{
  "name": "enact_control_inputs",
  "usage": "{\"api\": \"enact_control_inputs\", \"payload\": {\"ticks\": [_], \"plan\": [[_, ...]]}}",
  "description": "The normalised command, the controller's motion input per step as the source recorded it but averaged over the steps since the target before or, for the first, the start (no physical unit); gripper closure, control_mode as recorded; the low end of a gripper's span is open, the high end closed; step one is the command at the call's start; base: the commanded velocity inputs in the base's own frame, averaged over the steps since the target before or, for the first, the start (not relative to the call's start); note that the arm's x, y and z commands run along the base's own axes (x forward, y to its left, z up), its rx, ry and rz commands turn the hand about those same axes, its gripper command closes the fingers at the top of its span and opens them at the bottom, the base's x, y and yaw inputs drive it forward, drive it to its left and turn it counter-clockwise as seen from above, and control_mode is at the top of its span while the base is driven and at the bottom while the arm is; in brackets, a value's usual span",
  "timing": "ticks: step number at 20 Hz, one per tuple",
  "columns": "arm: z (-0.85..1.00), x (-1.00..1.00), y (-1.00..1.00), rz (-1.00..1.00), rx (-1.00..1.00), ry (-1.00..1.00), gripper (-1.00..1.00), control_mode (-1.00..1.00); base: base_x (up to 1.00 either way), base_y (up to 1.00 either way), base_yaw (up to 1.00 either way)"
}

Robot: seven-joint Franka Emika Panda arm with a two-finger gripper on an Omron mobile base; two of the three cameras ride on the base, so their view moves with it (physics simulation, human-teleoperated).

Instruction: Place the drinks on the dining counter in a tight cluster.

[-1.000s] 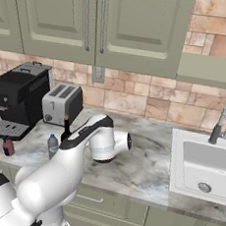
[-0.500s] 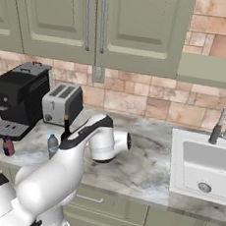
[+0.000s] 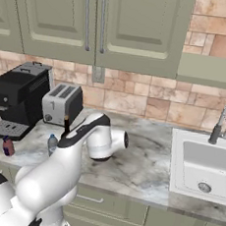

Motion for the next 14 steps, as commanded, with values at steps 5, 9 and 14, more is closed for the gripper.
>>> {"api": "enact_control_inputs", "payload": {"ticks": [5,9,14], "plan": [[0.00,0.00,0.01,0.00,0.00,0.00,-1.00,-1.00,0.00,0.00,0.00],[0.00,0.00,0.00,0.00,0.00,0.00,1.00,-1.00,0.00,0.00,0.00],[0.00,0.00,0.00,0.00,0.00,0.00,1.00,-1.00,0.00,0.00,0.00]]}}
